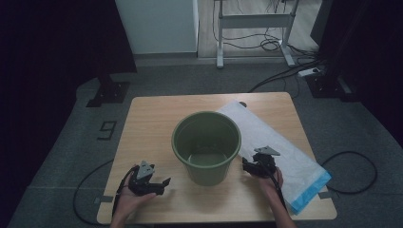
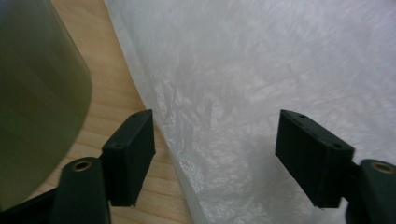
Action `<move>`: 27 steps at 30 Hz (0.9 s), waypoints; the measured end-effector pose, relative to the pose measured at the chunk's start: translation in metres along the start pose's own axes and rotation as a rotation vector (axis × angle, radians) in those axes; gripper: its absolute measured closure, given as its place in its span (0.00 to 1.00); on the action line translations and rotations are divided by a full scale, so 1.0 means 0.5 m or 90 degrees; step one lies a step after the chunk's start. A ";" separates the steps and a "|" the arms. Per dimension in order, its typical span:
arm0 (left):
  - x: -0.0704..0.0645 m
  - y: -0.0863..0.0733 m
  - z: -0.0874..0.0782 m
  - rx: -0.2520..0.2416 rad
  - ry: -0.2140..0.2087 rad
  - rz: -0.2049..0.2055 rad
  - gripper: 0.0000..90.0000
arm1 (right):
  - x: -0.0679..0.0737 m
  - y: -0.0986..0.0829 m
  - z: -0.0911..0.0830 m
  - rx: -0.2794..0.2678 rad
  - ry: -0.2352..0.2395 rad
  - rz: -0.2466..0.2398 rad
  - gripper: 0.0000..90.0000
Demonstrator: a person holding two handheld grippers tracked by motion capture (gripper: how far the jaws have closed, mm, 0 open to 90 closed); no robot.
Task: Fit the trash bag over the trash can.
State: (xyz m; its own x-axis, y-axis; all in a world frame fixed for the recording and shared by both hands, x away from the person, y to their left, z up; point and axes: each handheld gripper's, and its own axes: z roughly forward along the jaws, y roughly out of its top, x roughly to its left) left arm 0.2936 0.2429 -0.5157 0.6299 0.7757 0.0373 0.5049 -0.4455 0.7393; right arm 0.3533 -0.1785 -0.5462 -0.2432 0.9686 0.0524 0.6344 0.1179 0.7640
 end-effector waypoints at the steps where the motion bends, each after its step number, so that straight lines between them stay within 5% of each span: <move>1: -0.001 0.000 0.001 0.002 0.000 0.000 0.15 | 0.003 -0.002 0.006 0.011 -0.009 -0.006 0.41; 2: -0.001 -0.001 0.002 0.004 0.000 0.001 0.15 | 0.006 -0.004 0.010 0.017 -0.024 -0.014 0.49; 3: -0.002 -0.002 0.004 0.005 0.000 0.000 0.15 | 0.004 -0.007 0.006 0.005 -0.025 -0.023 0.67; 9: -0.006 -0.007 0.009 0.020 0.001 0.007 0.16 | -0.024 -0.029 -0.019 -0.003 -0.016 -0.013 0.95; 22: -0.001 -0.009 0.004 0.017 0.004 -0.003 0.16 | -0.089 -0.109 -0.128 0.009 0.005 -0.029 0.97; 26: -0.004 -0.009 0.005 0.020 0.004 0.000 0.16 | -0.090 -0.115 -0.139 0.007 0.018 -0.033 0.92; 27: -0.004 -0.009 0.005 0.021 0.002 0.001 0.16 | -0.087 -0.113 -0.139 0.012 0.008 -0.031 0.80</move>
State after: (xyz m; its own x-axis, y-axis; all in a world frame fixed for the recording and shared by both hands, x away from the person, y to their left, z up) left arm 0.2915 0.2421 -0.5210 0.6290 0.7763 0.0415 0.5225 -0.4617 0.7168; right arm 0.2769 -0.2423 -0.5472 -0.2830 0.9588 0.0228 0.6347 0.1694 0.7540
